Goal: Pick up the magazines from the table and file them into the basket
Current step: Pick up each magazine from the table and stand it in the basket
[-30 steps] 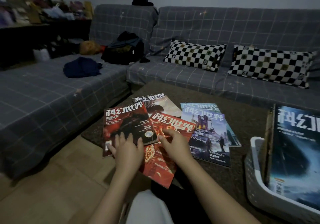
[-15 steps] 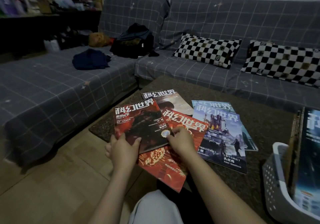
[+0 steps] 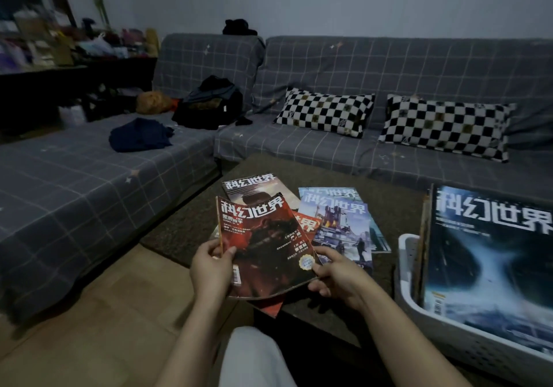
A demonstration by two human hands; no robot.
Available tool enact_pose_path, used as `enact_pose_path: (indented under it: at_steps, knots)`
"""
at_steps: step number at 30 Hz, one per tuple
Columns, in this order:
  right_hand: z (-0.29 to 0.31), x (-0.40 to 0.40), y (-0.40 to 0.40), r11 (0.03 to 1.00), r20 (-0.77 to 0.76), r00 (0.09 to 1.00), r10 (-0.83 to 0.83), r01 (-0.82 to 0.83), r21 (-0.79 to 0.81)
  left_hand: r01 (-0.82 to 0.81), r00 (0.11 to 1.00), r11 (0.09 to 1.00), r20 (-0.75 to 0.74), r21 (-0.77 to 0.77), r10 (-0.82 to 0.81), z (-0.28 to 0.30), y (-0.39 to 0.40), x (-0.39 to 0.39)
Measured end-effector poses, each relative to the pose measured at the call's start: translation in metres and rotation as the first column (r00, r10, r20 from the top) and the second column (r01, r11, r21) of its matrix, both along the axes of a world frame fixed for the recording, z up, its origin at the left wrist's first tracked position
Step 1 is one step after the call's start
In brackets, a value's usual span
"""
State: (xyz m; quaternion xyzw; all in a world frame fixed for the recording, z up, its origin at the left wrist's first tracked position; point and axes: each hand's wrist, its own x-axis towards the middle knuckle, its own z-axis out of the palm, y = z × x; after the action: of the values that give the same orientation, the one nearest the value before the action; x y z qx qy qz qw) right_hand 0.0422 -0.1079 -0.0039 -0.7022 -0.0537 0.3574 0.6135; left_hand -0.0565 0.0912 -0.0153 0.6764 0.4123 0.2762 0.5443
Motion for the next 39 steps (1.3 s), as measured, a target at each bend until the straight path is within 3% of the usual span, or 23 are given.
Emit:
enact_pose_path:
  at_steps: [5, 10, 16, 21, 25, 29, 33, 39]
  knots:
    - [0.021, -0.011, -0.047, 0.991, 0.095, 0.994, -0.051, 0.038, 0.130, 0.071, 0.972, 0.997, 0.226, -0.026, -0.063, 0.037, -0.038, -0.003]
    - [0.047, -0.015, -0.089, 0.935, 0.245, 0.948, -0.202, 0.113, 0.336, 0.136, 0.904, 0.987, 0.397, 0.084, -0.158, 0.078, -0.078, 0.004]
    - [0.075, -0.003, -0.149, 0.881, 0.364, 0.846, -0.390, 0.228, 0.414, 0.296, 0.812, 0.944, 0.483, 0.144, -0.328, 0.111, -0.137, 0.029]
    - [0.088, 0.007, -0.199, 0.865, 0.448, 0.751, -0.485, 0.338, 0.370, 0.456, 0.694, 0.864, 0.523, 0.212, -0.494, 0.113, -0.183, 0.057]
    - [0.094, 0.013, -0.234, 0.835, 0.574, 0.616, -0.539, 0.482, 0.267, 0.623, 0.614, 0.760, 0.489, 0.182, -0.620, 0.105, -0.216, 0.085]
    - [0.087, 0.019, -0.261, 0.765, 0.575, 0.551, -0.605, 0.603, 0.226, 0.693, 0.621, 0.688, 0.307, 0.213, -0.721, 0.093, -0.247, 0.111]
    - [0.069, 0.018, -0.272, 0.725, 0.558, 0.532, -0.637, 0.659, 0.199, 0.700, 0.650, 0.642, 0.094, 0.313, -0.754, 0.073, -0.268, 0.121]
    - [0.039, 0.018, -0.277, 0.721, 0.563, 0.574, -0.595, 0.690, 0.059, 0.689, 0.670, 0.576, -0.083, 0.441, -0.738, 0.047, -0.270, 0.120]
